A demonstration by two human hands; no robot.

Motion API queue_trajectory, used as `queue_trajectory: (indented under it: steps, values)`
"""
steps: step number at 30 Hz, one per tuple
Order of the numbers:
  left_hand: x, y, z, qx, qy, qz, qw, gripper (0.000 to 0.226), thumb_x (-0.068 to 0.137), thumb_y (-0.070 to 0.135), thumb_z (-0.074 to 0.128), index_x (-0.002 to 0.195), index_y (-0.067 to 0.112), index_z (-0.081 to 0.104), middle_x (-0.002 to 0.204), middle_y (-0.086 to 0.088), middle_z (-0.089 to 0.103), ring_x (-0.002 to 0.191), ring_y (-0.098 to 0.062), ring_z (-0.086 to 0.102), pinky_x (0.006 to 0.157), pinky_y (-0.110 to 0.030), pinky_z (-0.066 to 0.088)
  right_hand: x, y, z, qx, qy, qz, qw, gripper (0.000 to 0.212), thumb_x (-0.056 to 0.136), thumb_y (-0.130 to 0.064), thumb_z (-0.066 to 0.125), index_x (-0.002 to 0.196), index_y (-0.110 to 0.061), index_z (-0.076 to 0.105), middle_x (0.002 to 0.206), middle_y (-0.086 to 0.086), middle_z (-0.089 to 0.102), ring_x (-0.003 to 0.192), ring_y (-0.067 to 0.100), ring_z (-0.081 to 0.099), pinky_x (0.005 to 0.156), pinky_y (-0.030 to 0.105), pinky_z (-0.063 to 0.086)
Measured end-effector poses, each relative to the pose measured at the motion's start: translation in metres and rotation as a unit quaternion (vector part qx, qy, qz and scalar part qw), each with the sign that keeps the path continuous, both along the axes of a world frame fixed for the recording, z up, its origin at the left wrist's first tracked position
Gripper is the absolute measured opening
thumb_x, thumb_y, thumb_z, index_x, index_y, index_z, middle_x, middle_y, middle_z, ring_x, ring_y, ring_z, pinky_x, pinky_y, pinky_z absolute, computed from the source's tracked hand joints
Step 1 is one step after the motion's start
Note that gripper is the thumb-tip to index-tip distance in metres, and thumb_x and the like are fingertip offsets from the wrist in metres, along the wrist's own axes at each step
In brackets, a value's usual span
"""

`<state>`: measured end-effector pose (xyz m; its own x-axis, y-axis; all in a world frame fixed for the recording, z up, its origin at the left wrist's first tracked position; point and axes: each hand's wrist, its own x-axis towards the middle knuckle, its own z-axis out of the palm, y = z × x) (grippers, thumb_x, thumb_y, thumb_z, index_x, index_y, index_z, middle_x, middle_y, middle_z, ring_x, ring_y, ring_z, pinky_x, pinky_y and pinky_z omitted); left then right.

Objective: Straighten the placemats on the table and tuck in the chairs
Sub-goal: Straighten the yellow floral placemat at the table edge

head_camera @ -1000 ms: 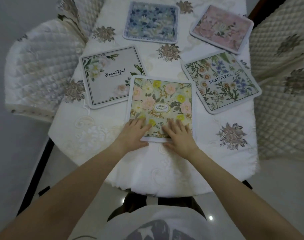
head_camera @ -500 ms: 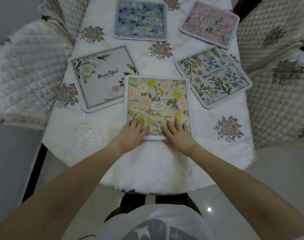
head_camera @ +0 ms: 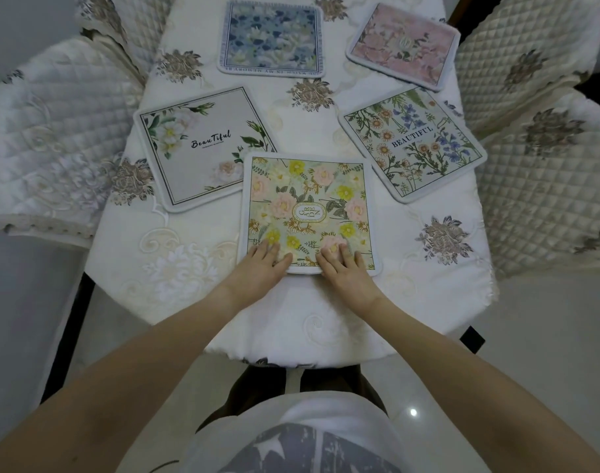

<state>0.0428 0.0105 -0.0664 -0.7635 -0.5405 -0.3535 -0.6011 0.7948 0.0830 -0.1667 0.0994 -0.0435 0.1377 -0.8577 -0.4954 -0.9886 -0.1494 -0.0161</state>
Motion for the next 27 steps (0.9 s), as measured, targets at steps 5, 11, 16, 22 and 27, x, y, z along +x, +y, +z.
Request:
queue_trajectory:
  steps: [5, 11, 16, 22, 27]
  values:
    - [0.014, 0.022, -0.001, -0.007, 0.011, -0.008, 1.0, 0.048, 0.103, 0.022, 0.027, 0.147, 0.009, 0.016, 0.153, -0.03, 0.016, 0.14, -0.05, 0.013, 0.114, -0.056, 0.018, 0.017, 0.026, -0.004, -0.007, -0.006, -0.022, 1.0, 0.059, 0.099, 0.0, 0.027, 0.149, -0.009, -0.003, 0.161, 0.012, -0.002, 0.142, 0.05, -0.003, 0.112, 0.066, 0.01]
    - [0.028, 0.05, -0.007, -0.032, -0.014, -0.015, 0.999, 0.051, 0.102, 0.019, 0.03, 0.148, 0.011, 0.009, 0.154, -0.028, 0.013, 0.141, -0.048, 0.011, 0.116, -0.055, 0.017, 0.034, 0.057, -0.006, -0.021, -0.026, -0.036, 0.999, 0.059, 0.099, -0.001, 0.028, 0.149, -0.01, -0.002, 0.161, 0.01, -0.002, 0.141, 0.051, -0.005, 0.111, 0.068, 0.005]
    - [0.038, 0.074, -0.007, -0.039, -0.023, -0.018, 0.999, 0.052, 0.102, 0.016, 0.03, 0.148, 0.012, 0.007, 0.154, -0.028, 0.012, 0.141, -0.048, 0.01, 0.115, -0.054, 0.015, 0.043, 0.083, -0.008, -0.024, -0.034, -0.031, 0.999, 0.061, 0.099, -0.003, 0.031, 0.149, -0.011, -0.003, 0.161, 0.008, -0.004, 0.141, 0.052, -0.006, 0.112, 0.068, 0.005]
    - [0.047, 0.105, -0.004, -0.034, -0.031, -0.006, 0.999, 0.067, 0.096, 0.015, 0.046, 0.148, 0.012, 0.004, 0.155, -0.027, 0.009, 0.142, -0.047, 0.007, 0.116, -0.054, 0.011, 0.052, 0.109, -0.014, -0.036, -0.035, -0.035, 0.998, 0.07, 0.096, -0.002, 0.041, 0.149, -0.012, -0.004, 0.161, 0.008, -0.005, 0.14, 0.053, -0.008, 0.11, 0.068, 0.002]
    - [0.051, 0.128, 0.001, -0.02, -0.031, 0.01, 0.999, 0.065, 0.097, 0.022, 0.043, 0.149, 0.014, 0.004, 0.156, -0.026, 0.007, 0.143, -0.045, 0.004, 0.116, -0.052, 0.006, 0.056, 0.13, -0.017, -0.056, -0.042, -0.031, 0.997, 0.073, 0.091, 0.005, 0.04, 0.15, -0.012, -0.001, 0.161, 0.008, -0.001, 0.14, 0.054, -0.006, 0.11, 0.068, 0.001]
